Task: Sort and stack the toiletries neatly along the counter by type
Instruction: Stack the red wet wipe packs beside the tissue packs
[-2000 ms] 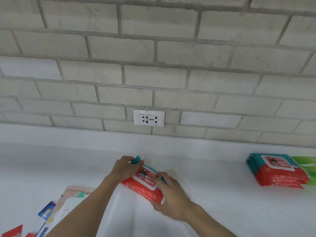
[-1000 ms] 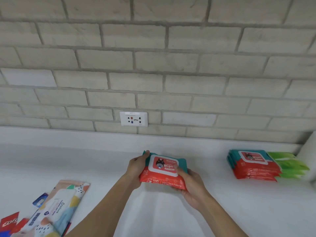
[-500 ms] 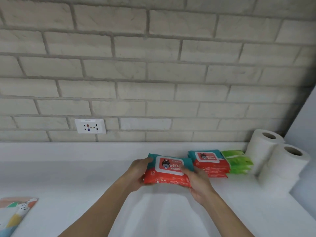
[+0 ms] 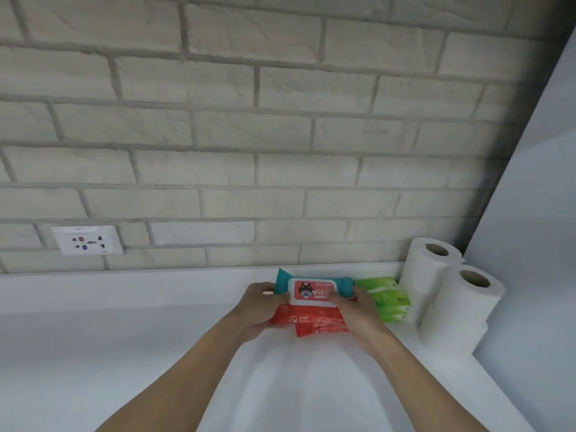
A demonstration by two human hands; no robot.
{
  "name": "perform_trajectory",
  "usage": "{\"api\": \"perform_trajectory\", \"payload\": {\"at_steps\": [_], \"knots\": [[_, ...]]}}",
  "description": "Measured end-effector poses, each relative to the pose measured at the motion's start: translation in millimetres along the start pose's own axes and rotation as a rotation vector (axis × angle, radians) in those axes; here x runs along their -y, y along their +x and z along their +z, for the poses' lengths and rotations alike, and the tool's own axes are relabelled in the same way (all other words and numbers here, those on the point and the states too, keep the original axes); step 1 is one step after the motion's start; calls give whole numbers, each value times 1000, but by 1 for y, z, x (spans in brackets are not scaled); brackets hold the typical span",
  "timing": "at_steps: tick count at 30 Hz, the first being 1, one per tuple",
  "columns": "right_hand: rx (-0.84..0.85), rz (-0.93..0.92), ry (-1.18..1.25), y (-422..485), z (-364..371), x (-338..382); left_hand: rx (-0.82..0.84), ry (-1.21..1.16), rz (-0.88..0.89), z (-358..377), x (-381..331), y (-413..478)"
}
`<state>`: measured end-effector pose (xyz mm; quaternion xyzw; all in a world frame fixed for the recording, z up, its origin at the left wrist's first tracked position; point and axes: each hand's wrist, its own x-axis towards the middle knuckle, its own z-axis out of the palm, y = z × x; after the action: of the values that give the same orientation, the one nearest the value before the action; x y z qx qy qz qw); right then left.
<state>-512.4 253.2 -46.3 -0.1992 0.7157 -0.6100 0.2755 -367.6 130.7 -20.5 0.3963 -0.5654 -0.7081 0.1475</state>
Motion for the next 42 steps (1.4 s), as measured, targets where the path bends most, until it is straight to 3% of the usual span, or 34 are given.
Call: {"api": "perform_trajectory", "payload": {"at_steps": [9,34,42], "knots": [[-50,-74,-122,48,-40,-3,12,-43,46,49,4,39],[-195,-437,-806,54,-49,-45,-333,389,193,70,29,72],[-30,-495,-805,44,-45,-45,-328,368,195,70,35,70]]}}
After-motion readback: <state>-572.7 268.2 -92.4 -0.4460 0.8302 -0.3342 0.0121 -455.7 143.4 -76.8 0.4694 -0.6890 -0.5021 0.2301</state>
